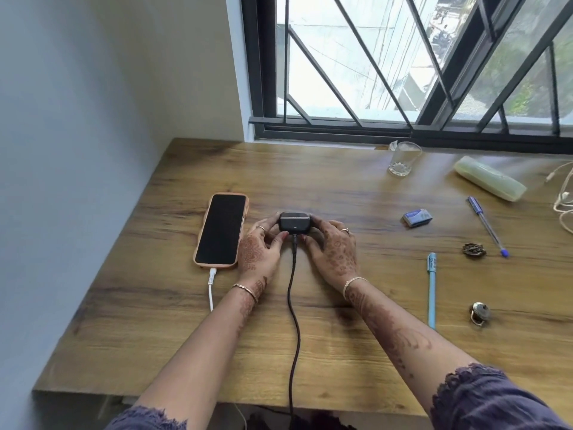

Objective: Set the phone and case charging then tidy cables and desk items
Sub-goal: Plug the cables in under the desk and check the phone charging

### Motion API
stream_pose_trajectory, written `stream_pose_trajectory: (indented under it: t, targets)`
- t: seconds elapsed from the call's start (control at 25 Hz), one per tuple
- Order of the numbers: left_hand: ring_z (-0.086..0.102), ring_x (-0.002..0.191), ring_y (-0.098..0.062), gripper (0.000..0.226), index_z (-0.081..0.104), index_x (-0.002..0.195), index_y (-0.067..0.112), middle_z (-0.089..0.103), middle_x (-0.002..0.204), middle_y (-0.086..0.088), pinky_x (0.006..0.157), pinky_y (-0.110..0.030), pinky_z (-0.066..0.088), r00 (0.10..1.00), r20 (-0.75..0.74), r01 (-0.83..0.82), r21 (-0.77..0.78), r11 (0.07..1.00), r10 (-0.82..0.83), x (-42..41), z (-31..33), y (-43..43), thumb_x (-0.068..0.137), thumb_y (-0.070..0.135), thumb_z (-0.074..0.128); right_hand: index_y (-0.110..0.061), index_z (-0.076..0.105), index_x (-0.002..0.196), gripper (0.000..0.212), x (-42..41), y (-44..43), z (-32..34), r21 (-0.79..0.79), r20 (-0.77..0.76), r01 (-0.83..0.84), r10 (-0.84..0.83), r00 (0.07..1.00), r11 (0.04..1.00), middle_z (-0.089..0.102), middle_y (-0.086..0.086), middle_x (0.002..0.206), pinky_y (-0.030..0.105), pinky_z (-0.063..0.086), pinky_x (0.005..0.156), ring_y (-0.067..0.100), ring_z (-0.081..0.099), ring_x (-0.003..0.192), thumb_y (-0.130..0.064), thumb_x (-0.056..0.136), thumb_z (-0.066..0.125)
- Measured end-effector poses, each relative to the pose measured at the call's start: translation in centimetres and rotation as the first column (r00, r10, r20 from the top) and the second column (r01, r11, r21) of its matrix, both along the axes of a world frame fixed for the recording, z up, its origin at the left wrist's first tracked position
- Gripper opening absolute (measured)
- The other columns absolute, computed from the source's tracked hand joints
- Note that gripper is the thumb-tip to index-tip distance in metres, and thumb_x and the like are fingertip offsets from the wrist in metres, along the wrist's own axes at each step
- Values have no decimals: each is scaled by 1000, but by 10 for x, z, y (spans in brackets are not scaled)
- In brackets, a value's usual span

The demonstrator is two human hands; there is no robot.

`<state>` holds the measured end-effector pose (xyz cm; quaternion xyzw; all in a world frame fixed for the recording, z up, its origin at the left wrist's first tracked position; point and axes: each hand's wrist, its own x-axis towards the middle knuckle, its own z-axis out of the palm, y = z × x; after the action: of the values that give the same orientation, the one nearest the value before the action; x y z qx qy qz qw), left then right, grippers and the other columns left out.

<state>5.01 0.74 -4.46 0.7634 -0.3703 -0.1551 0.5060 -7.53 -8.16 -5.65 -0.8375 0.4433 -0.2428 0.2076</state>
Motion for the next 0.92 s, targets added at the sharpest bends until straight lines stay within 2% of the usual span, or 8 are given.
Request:
stream_pose_trajectory:
  t: [0.16,0.32,0.44,0.56,0.72,0.92]
  targets:
    - [60,81,-10,42,63,122,25,63,116,6,82,-19,52,1000,-14,20,-46,999,-21,1,-3,1,82,14,70,-28,54,130,46,-1,1,1,-18,20,-7,7,1000,1000,66,-5,117,32,34,99,16,50,119,-34,85,63]
    - [61,87,-10,43,62,124,25,61,118,4,83,-18,51,1000,12,29,-46,999,-28,2,-3,1,83,15,70,-27,56,129,46,-1,1,1,-28,28,0,1,1000,1000,67,-3,114,34,39,99,17,52,117,-32,84,65]
    - [61,88,-10,44,61,125,25,61,119,3,88,-27,53,999,27,41,-43,998,-40,3,-6,1,84,14,69,-27,57,128,46,-1,2,1,-26,39,-2,3,999,1000,68,-2,114,35,42,99,18,52,115,-32,83,66]
    - [61,83,-12,44,60,126,25,61,117,4,87,-32,54,998,51,43,-35,998,-41,3,-7,1,84,15,69,-27,57,128,46,-1,1,1,-29,43,-3,4,999,1000,67,-2,114,35,42,99,17,52,115,-32,84,66]
    - [61,79,-13,44,60,126,25,60,114,7,85,-33,55,996,76,47,-33,998,-44,3,-7,1,84,15,69,-27,55,130,46,-2,0,-2,-45,20,-9,10,1000,999,67,-4,115,35,42,99,17,53,115,-32,85,65]
    - [61,86,-14,44,61,125,25,62,115,5,89,-33,53,997,64,41,-54,998,-38,2,-8,1,84,13,69,-27,54,130,47,-2,-1,-3,-47,12,-12,12,1000,999,68,-3,115,34,41,99,18,52,115,-32,85,64]
